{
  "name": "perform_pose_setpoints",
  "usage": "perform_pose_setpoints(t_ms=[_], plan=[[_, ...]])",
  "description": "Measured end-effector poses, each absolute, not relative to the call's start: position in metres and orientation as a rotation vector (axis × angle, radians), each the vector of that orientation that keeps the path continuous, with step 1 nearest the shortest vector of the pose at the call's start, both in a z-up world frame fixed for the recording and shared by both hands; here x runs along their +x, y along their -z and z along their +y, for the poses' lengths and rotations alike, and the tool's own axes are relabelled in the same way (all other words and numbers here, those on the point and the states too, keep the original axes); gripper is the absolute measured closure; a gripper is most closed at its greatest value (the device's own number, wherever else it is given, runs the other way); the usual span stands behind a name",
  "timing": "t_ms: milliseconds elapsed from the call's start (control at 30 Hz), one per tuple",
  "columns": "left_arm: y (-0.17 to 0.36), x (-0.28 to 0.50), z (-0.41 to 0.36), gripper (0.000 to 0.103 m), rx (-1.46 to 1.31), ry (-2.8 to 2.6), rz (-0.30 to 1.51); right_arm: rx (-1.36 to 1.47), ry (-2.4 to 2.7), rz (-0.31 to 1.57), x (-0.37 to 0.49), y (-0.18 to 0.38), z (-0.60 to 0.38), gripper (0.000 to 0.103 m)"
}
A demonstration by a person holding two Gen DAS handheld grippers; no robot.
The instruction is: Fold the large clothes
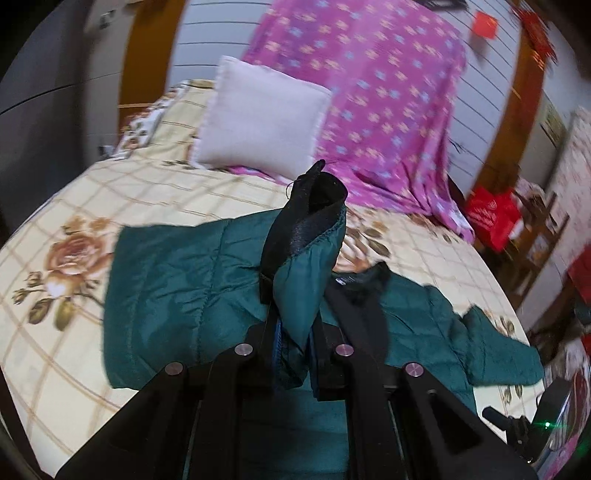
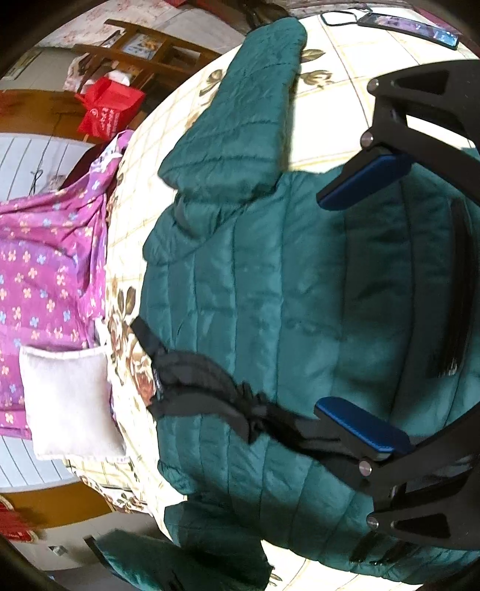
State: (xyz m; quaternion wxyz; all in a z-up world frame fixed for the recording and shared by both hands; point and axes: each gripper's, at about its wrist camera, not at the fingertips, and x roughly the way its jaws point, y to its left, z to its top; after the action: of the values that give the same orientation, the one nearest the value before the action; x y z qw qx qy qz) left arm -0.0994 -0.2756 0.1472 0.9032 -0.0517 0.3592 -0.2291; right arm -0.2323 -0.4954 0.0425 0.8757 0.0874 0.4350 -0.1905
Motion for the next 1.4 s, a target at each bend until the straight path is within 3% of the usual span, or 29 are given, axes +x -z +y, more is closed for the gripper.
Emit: perform_pose_setpoints(t_ms=[667,867,1033,1300,1367,1400], plan=[[-0.066,-0.119,-0.383,0.103,-0.053,0.778,0.919,0.307,0.434,0.937,-0.251,-0.015,-0.551,0.001],[-0.084,-0.121,-0.368,0.086,-0.141,0.864,0.923,0.338,0.435,0.942,-0.257,-0.015,-0.557,0.001],[-0.118,-0.127,-0.326,0.061,-0.182,0.876,0.847,0.394,0.369,0.889,-0.253,-0.031,-0.554,0.001],[-0.120,-0.115,-0.244,0.060,-0.141,0.598,0.842,0.449,0.289,0.881,-0.202,-0.029,-0.542,0.001],[-0.110,-0.108,-0.227,0.060,-0.143,0.513,0.850,0.445,0.268,0.903,-0.184,-0.019,-0.541,0.008],[-0.105,-0.105,-0.220,0.060,-0.150,0.496,0.857,0.453,0.259,0.920,-0.176,-0.012,-0.542,0.031]])
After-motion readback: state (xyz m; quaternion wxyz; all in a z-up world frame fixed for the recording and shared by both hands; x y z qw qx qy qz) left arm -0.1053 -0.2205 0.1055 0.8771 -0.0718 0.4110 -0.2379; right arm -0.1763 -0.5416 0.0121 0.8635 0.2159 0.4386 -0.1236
